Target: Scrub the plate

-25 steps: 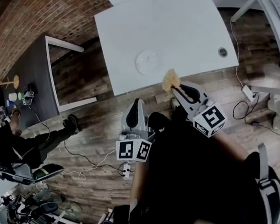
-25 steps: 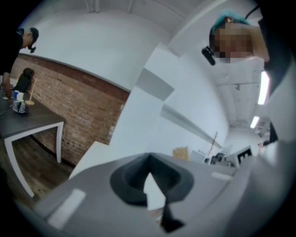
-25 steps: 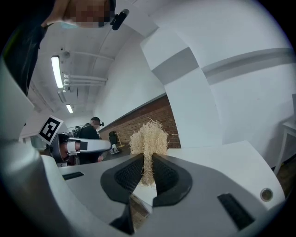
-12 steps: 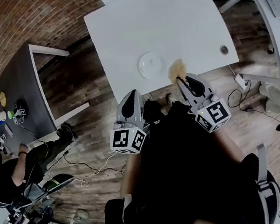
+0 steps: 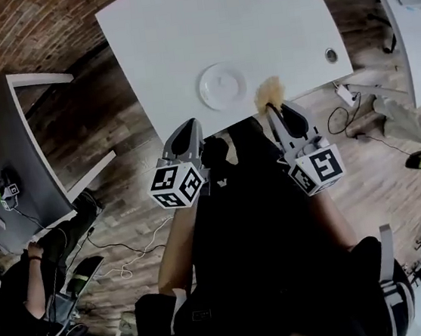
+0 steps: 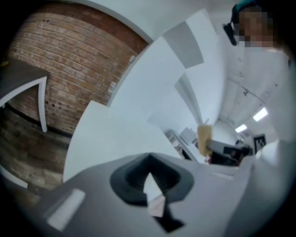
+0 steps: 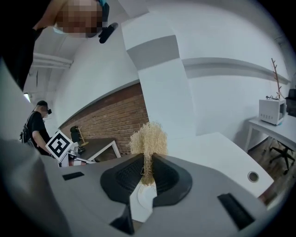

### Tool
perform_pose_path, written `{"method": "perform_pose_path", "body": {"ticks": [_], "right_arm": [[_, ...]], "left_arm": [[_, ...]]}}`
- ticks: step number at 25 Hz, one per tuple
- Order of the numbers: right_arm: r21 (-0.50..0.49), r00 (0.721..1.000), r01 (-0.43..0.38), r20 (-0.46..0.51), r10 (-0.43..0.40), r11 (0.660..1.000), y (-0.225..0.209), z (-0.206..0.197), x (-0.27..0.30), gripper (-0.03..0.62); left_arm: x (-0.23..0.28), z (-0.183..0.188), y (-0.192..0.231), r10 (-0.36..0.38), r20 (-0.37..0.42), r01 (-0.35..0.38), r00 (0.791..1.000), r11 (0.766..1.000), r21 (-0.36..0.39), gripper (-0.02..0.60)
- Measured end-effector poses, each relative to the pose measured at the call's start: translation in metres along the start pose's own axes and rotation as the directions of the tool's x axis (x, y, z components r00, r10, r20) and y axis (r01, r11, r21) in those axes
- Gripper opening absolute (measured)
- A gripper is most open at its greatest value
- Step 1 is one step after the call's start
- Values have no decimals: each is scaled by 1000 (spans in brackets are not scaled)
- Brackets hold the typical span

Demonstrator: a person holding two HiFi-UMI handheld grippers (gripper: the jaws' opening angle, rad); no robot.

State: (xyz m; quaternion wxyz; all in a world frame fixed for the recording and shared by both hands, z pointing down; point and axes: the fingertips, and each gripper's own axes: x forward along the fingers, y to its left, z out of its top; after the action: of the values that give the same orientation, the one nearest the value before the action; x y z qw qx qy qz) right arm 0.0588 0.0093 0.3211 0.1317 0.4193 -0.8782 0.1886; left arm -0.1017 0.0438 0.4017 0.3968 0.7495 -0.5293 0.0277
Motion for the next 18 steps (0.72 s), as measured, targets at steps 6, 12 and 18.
{"method": "perform_pose_path", "body": {"ticks": [6, 12, 18], "right_arm": [[34, 998, -2, -60, 4, 999, -18, -30, 15, 44], [46, 995, -5, -103, 10, 999, -30, -50, 33, 44], [71, 989, 22, -146, -12, 997, -48, -77, 44, 44]], "left_arm": [[41, -34, 26, -19, -118, 6, 993, 994, -111, 5], [68, -69, 57, 10, -193, -51, 981, 977, -208, 26], [96, -86, 63, -35, -241, -30, 970, 965, -261, 64]]}}
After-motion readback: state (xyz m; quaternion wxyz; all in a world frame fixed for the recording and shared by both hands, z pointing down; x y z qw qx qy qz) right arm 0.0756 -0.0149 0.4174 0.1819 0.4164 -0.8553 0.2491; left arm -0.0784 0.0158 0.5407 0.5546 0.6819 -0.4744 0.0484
